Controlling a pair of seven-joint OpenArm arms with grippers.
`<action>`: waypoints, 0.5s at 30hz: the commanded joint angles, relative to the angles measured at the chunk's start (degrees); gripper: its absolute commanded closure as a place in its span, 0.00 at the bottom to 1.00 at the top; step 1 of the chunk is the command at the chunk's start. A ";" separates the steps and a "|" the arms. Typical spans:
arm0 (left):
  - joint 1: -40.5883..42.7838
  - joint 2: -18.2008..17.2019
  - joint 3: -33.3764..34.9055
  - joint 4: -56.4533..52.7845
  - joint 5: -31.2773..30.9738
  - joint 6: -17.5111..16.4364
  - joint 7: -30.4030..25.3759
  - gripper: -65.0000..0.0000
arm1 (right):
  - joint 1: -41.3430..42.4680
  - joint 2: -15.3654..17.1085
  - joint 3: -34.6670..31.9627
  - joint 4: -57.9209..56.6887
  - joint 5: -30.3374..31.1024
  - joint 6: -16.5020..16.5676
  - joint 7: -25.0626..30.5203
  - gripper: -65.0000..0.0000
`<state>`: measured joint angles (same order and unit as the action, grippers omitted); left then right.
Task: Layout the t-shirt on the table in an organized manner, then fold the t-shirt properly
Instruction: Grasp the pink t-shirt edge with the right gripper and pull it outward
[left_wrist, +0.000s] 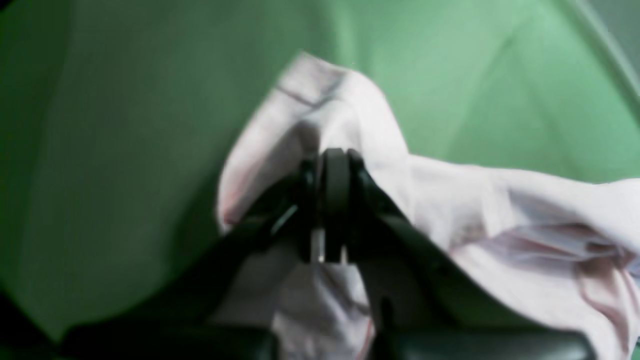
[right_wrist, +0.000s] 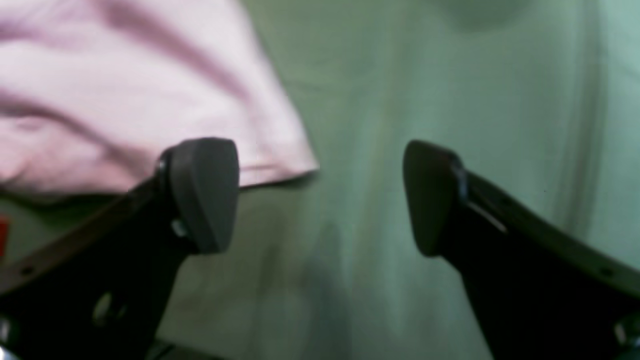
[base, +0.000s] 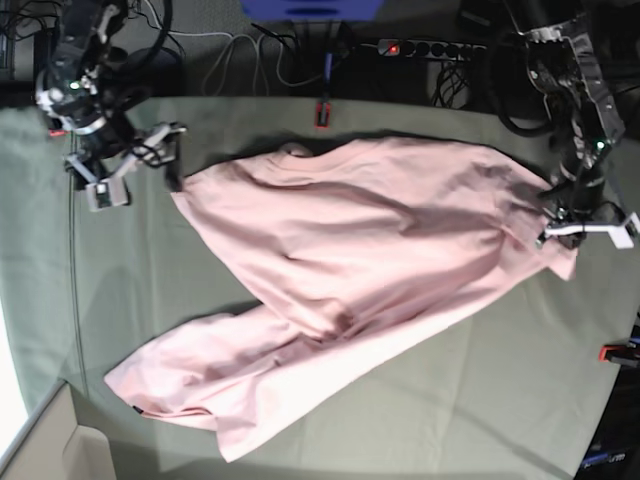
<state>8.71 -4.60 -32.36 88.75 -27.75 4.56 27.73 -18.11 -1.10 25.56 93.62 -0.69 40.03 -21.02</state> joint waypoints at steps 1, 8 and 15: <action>-1.63 -0.89 -1.62 0.00 0.01 -0.03 -1.92 1.00 | 0.22 0.62 -0.02 0.93 0.82 -0.03 1.54 0.19; -3.04 -0.54 -5.40 -6.24 -0.08 0.06 -1.31 0.77 | -0.84 0.62 -1.17 1.19 0.82 -0.03 1.54 0.19; -3.22 1.04 -5.14 -4.84 -0.08 0.06 -1.48 0.41 | -0.66 0.62 -3.63 0.75 0.82 -0.03 1.54 0.19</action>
<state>6.22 -2.59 -37.28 82.24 -27.66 4.93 27.81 -18.94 -0.80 21.87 93.56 -0.86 40.03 -20.86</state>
